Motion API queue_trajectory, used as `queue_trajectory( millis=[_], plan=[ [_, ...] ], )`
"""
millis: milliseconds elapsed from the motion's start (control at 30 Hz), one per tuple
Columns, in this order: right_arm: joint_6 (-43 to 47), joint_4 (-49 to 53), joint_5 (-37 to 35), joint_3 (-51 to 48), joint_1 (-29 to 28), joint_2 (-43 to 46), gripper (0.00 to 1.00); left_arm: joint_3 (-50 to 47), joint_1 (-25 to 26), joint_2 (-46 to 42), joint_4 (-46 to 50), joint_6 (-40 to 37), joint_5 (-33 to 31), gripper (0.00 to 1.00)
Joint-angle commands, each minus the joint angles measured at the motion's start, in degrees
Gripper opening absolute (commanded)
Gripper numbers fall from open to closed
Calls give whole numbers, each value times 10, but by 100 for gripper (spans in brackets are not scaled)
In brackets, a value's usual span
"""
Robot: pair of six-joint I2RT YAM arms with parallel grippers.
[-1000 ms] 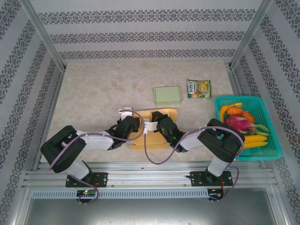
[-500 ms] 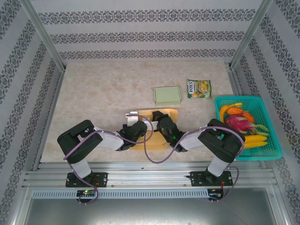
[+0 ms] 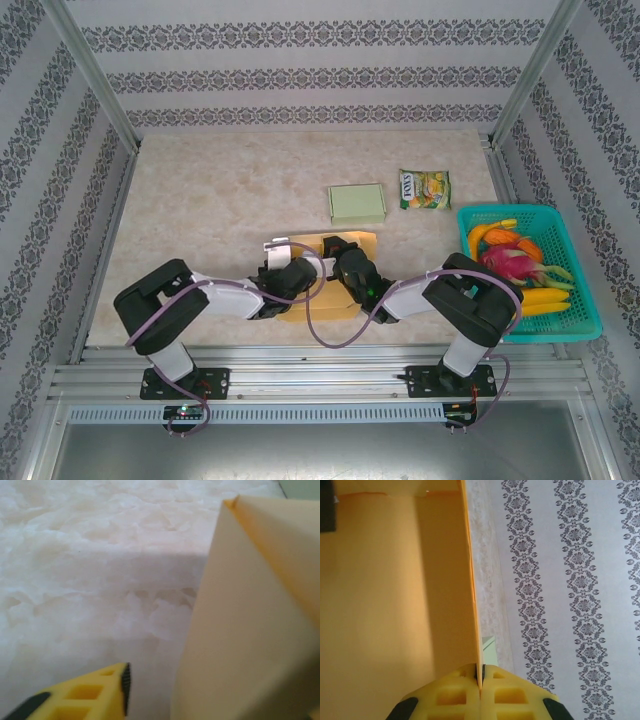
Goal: Fold the paper box
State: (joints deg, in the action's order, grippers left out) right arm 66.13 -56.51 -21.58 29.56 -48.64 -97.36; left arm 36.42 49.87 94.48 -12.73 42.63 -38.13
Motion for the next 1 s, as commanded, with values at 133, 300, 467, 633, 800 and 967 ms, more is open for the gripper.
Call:
queue_trajectory(
  millis=[133,300,467,633,800,967],
  plan=[
    [-33,102,-55,-14,7,-14,0,-65,19,-107,-44,-69,6,52],
    [-37,107,-54,-13,8,-11,0,-95,50,-179,-30,-78,1,57],
    [-40,110,-51,-13,8,-8,0,-127,47,-253,0,-80,-32,57],
    [-42,114,-50,-13,7,-4,0,-146,26,-304,9,-92,-6,56],
    [-43,116,-50,-14,6,-1,0,-131,17,-284,-14,-108,40,56],
    [-43,117,-50,-13,6,-1,0,-89,17,-200,-64,-126,80,57]
  ],
)
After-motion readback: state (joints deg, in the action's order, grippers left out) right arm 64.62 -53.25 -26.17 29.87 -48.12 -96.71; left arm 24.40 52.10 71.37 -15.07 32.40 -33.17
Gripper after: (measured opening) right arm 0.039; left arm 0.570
